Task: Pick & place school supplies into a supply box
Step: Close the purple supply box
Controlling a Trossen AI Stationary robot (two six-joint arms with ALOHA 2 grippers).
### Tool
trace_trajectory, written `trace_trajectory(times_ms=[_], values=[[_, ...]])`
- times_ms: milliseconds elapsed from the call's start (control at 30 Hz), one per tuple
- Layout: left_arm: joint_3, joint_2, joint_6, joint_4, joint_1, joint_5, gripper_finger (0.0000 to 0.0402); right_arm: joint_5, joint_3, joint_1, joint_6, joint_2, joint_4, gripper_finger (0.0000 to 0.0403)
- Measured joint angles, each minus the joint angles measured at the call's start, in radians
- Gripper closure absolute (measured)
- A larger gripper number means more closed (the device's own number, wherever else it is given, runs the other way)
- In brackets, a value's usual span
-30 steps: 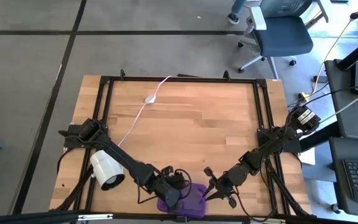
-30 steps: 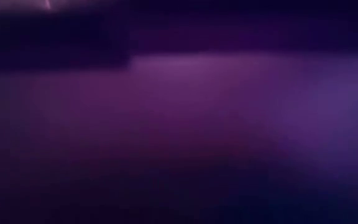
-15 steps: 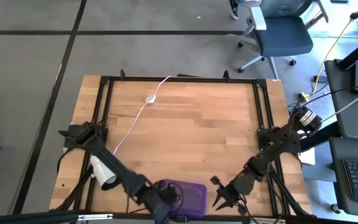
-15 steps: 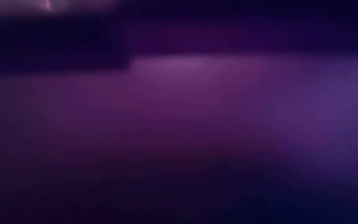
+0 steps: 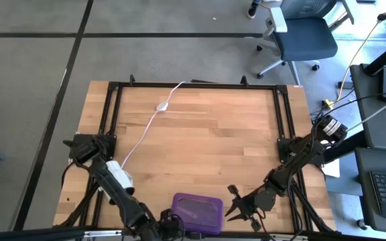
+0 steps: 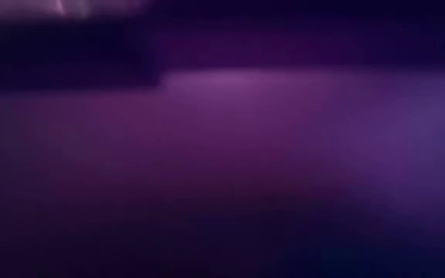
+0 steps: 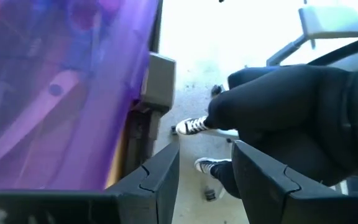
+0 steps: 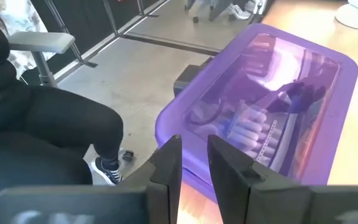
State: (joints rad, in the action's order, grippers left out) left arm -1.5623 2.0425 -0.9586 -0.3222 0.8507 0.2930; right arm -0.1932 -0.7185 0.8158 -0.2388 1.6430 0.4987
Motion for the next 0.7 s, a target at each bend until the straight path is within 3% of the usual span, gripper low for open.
trace_trajectory(times_ms=[700], values=[[0.002, 0.052, 0.054, 0.018, -0.075, -0.001, 0.0263, 0.000, 0.001, 0.000, 0.009, 0.000, -0.003, 0.0321]])
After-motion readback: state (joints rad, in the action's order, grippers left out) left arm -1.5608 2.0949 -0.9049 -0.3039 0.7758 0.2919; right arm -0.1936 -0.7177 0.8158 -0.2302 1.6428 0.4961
